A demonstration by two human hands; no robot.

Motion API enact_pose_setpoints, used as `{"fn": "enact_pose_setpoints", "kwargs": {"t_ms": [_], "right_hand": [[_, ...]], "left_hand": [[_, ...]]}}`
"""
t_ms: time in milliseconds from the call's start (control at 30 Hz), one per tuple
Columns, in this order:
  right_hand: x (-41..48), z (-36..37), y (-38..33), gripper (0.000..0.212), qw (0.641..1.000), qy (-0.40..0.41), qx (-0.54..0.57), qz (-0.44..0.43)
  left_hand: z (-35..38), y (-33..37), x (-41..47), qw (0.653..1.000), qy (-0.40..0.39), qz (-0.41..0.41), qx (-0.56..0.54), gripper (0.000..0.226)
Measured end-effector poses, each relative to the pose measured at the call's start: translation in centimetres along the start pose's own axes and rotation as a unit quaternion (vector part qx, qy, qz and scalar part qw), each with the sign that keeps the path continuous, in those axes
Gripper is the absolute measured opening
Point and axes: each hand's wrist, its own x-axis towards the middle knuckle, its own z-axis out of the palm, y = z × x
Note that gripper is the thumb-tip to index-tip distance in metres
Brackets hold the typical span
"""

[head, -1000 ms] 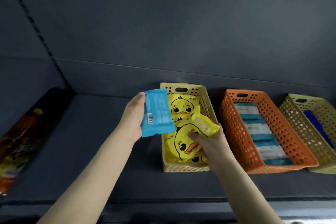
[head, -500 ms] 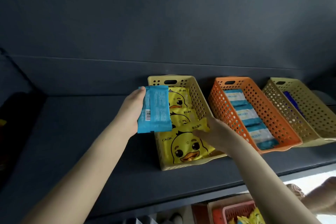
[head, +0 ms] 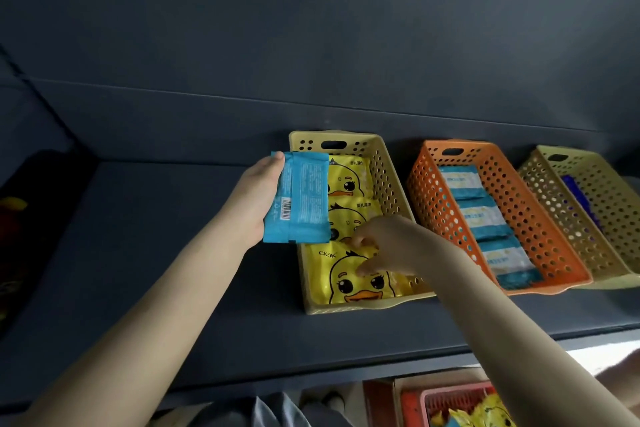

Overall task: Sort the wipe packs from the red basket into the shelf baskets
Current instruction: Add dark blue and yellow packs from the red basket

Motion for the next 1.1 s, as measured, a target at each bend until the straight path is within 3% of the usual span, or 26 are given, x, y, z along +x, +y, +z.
{"fn": "enact_pose_setpoints", "kwargs": {"t_ms": [133, 267, 333, 600, 733, 900, 933, 1033, 1100], "right_hand": [[0.6, -0.1, 0.2, 0.048, 1.0, 0.012, -0.005, -0.026], [0.0, -0.5, 0.9, 0.039, 0.986, 0.058, 0.142, -0.072], [0.2, 0.4, 0.5, 0.041, 0.977, 0.011, 0.199, -0.077], [1.4, 2.4, -1.1, 0.043, 0.99, -0.009, 0.099, -0.098], [1.1, 1.8, -0.6, 0.048, 0.97, -0.051, 0.216, -0.102], [0.6, 1.8, -0.4, 0.047, 0.955, -0.133, 0.24, -0.117], [0.6, 1.4, -0.1, 0.04, 0.952, -0.12, 0.262, -0.106], [1.5, 0.3, 1.1, 0.021, 0.952, 0.045, 0.298, -0.051], [2.3, 0.3, 1.2, 0.024, 0.953, 0.06, 0.294, -0.039]], "left_hand": [[0.2, -0.2, -0.2, 1.0, 0.015, 0.003, 0.001, 0.03], [-0.1, -0.3, -0.2, 1.0, 0.016, 0.004, -0.003, 0.033], [-0.2, -0.5, -0.2, 1.0, 0.017, 0.003, -0.008, 0.033], [-0.1, -0.6, -0.3, 1.0, 0.024, -0.01, -0.009, 0.034], [-0.1, -0.4, -0.5, 0.999, 0.017, -0.01, -0.026, 0.032], [-0.1, -0.4, -0.5, 0.999, 0.015, -0.014, -0.025, 0.031], [-0.2, -0.5, -0.5, 1.0, 0.015, -0.014, -0.022, 0.031], [-0.4, -0.7, -0.2, 0.999, 0.023, -0.011, -0.022, 0.028], [-0.5, -0.9, -0.1, 0.999, 0.024, -0.01, -0.022, 0.027]]}}
